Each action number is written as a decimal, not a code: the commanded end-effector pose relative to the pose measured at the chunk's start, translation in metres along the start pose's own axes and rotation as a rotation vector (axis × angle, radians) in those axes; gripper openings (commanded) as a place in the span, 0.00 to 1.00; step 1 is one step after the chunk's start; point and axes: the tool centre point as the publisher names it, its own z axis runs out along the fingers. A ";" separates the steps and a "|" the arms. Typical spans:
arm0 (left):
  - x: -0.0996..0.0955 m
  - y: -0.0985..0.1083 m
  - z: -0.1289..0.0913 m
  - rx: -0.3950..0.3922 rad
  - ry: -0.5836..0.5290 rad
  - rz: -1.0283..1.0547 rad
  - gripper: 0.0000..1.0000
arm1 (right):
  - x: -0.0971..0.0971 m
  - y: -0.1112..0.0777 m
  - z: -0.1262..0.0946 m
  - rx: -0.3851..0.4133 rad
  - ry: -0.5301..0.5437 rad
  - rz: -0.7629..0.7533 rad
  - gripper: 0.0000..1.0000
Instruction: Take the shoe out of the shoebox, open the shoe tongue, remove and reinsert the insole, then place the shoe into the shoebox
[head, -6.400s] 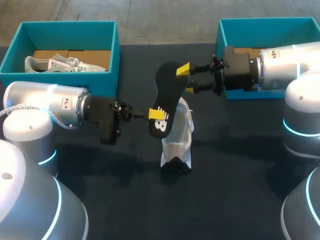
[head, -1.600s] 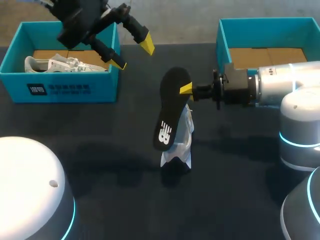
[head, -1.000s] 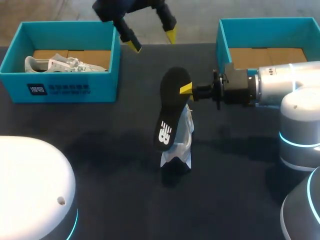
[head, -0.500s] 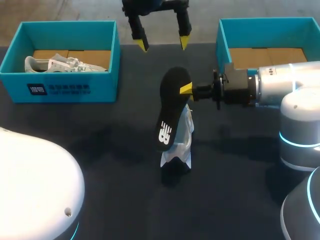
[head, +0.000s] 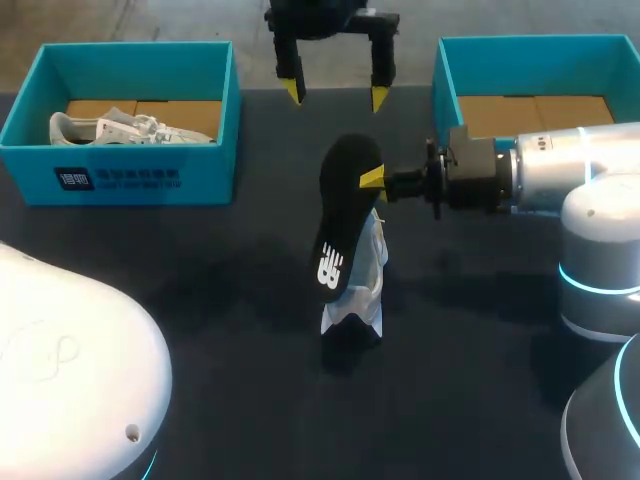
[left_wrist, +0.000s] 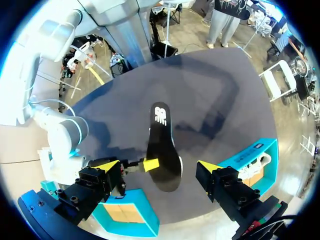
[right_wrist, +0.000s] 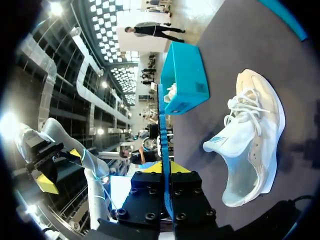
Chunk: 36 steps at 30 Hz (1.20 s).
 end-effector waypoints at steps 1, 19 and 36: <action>0.010 -0.010 0.004 -0.077 -0.133 -0.013 1.00 | 0.000 0.000 0.002 -0.002 0.000 0.000 0.00; 0.057 -0.040 0.010 -0.359 -0.915 -0.018 1.00 | 0.000 0.000 0.002 -0.002 0.000 0.000 0.00; 0.066 -0.034 0.021 -0.471 -1.382 -0.013 1.00 | 0.000 0.000 0.002 -0.002 0.000 0.000 0.00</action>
